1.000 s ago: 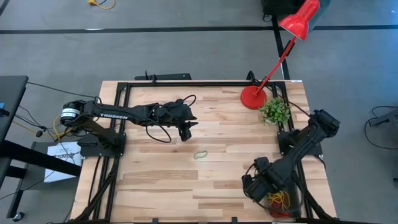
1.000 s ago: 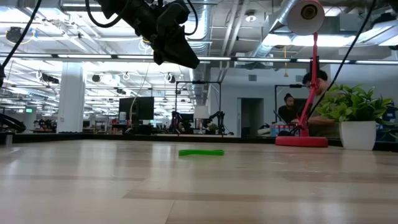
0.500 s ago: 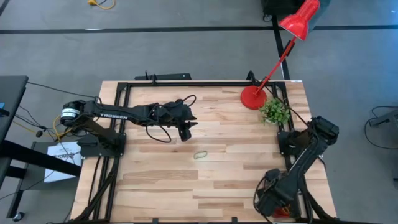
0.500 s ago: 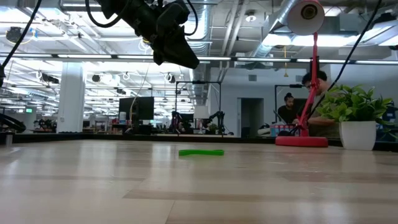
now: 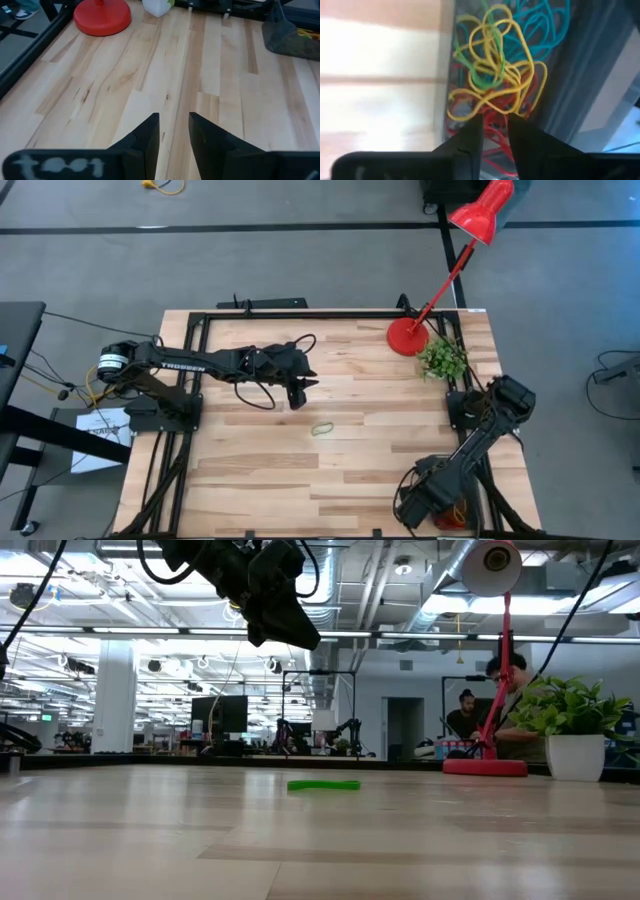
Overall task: Pick and place items into bin
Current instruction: Put the green rubber band into the black bin
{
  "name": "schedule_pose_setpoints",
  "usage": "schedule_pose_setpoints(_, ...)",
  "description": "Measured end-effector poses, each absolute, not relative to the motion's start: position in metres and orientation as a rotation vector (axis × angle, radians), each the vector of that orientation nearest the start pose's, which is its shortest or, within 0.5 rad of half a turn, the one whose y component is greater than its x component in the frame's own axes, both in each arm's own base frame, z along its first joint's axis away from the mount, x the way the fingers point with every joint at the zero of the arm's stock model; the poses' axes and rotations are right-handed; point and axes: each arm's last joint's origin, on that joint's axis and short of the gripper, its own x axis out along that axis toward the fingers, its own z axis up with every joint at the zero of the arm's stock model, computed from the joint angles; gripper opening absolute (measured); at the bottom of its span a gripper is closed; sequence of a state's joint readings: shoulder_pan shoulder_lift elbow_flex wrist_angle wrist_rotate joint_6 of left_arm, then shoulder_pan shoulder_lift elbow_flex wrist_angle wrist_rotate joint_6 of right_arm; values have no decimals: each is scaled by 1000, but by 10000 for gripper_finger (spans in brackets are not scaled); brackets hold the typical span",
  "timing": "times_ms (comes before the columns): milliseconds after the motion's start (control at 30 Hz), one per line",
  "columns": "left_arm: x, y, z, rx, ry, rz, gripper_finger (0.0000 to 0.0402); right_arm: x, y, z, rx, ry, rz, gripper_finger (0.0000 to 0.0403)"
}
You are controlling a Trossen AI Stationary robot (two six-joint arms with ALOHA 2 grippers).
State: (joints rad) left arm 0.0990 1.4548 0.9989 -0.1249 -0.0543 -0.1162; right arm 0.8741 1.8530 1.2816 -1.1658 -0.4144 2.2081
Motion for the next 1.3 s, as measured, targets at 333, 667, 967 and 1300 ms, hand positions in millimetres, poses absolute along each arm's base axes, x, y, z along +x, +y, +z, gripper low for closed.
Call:
schedule_pose_setpoints(333,315,32,259,-150,573,140,93,192,242,213,1060,1856,-1191,139)
schedule_pose_setpoints(667,315,32,259,-154,572,141,93,202,186,279,1236,1473,-1009,157)
schedule_pose_setpoints(967,315,24,251,-264,615,42,93,240,116,294,923,954,-913,144)
schedule_pose_setpoints(1300,345,-8,197,-222,637,-233,93,274,49,295,824,915,-884,129)
